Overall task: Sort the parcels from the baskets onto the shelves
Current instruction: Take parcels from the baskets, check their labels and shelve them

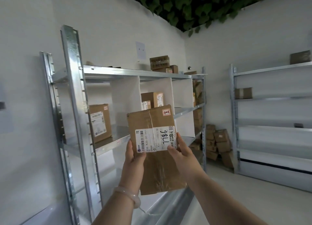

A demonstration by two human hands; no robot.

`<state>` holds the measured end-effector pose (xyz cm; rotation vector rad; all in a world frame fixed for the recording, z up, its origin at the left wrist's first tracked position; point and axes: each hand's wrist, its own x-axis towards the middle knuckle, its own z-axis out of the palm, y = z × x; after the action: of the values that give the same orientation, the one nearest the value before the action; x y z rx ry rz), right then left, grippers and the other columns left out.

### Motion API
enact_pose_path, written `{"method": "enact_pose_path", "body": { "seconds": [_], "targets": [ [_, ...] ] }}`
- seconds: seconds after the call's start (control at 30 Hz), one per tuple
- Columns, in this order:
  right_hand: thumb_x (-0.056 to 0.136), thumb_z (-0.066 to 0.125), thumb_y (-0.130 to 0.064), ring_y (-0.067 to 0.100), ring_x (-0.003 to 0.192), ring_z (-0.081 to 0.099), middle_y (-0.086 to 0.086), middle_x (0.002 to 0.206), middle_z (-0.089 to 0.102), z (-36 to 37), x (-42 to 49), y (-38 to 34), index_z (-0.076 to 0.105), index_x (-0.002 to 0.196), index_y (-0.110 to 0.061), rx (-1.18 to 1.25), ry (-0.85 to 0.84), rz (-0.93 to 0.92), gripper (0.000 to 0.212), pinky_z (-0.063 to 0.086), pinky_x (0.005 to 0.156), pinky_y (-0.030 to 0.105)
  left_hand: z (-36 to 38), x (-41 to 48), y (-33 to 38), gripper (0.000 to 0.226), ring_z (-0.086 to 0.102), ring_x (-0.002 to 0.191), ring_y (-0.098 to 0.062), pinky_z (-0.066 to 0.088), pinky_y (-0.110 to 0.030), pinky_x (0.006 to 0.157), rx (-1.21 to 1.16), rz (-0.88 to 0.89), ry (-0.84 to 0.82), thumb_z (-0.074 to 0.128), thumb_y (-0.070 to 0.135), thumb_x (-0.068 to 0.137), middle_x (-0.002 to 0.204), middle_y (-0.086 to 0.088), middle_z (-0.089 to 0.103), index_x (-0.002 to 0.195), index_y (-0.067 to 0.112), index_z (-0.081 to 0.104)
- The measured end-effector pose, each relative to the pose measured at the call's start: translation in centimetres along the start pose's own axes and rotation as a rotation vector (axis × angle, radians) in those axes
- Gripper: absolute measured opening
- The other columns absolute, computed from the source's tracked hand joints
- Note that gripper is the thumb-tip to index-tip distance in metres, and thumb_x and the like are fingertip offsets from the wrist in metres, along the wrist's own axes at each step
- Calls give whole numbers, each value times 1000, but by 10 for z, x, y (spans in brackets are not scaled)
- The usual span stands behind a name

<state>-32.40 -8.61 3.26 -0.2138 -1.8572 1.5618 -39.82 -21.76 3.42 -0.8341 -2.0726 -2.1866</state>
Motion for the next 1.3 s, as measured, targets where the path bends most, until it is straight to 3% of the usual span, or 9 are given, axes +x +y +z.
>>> {"method": "enact_pose_path", "body": {
  "seconds": [0.13, 0.3, 0.4, 0.47, 0.53, 0.63, 0.8, 1.13, 1.3],
  "targets": [
    [97, 53, -36, 10, 124, 48, -16, 132, 55, -15, 33, 14, 34, 142, -50, -4, 11, 11, 50, 39, 108, 39, 26, 30, -10, 45, 43, 125, -11, 32, -31, 110, -5, -2, -27, 47, 27, 102, 131, 15, 49, 138, 47, 29],
    [98, 53, -33, 6, 118, 49, -18, 130, 55, -8, 90, 29, 31, 143, -50, -9, 14, -14, 53, 37, 110, 41, 35, 87, -20, 51, 41, 136, -17, 32, -31, 109, 12, 18, -9, 47, 25, 102, 140, 10, 47, 146, 40, 26],
    [99, 53, -29, 5, 117, 51, -19, 126, 56, 6, 130, 36, 33, 142, -47, 20, -13, -30, 51, 41, 105, 31, 32, 126, -23, 57, 38, 139, -19, 31, -37, 113, 54, 16, 8, 46, 31, 102, 149, 9, 42, 152, 37, 20],
    [98, 54, -28, 5, 117, 53, -17, 125, 58, 16, 158, 36, 36, 139, -45, 39, -39, -55, 48, 46, 90, 18, 27, 153, -23, 58, 37, 140, -21, 29, -41, 114, 66, 24, 26, 46, 36, 102, 152, 9, 40, 153, 39, 17],
    [97, 55, -28, 7, 119, 54, -15, 125, 58, 27, 186, 38, 37, 139, -43, 46, -48, -83, 48, 49, 86, 16, 22, 179, -22, 60, 36, 140, -23, 28, -43, 114, 69, 46, 54, 46, 38, 101, 151, 9, 39, 153, 39, 16],
    [95, 57, -29, 10, 126, 50, -15, 130, 55, 47, 220, 47, 31, 144, -43, 39, -58, -116, 57, 45, 106, 32, 17, 209, -22, 61, 39, 138, -22, 34, -40, 110, 97, 102, 98, 46, 39, 100, 149, 10, 42, 153, 38, 16],
    [92, 58, -39, 13, 131, 46, -17, 137, 51, 77, 268, 63, 23, 145, -50, -24, -102, -147, 64, 43, 108, 45, 4, 247, -34, 62, 38, 139, -20, 35, -38, 109, 126, 125, 158, 47, 41, 99, 149, 11, 41, 153, 40, 15],
    [88, 56, -48, 9, 121, 52, -24, 129, 54, 135, 368, 85, 31, 129, -61, 66, -260, -268, 51, 48, 102, 42, -11, 318, -51, 62, 40, 112, 6, 30, -8, 89, 99, 217, 354, 52, 32, 98, 110, 39, 43, 148, 43, 18],
    [90, 57, -51, 12, 121, 52, -21, 132, 50, 160, 404, 111, 24, 132, -56, 59, -361, -208, 54, 46, 100, 35, -19, 347, -74, 56, 44, 129, -5, 31, -24, 103, 122, 172, 432, 55, 29, 98, 133, 19, 53, 146, 41, 30]
  ]
}}
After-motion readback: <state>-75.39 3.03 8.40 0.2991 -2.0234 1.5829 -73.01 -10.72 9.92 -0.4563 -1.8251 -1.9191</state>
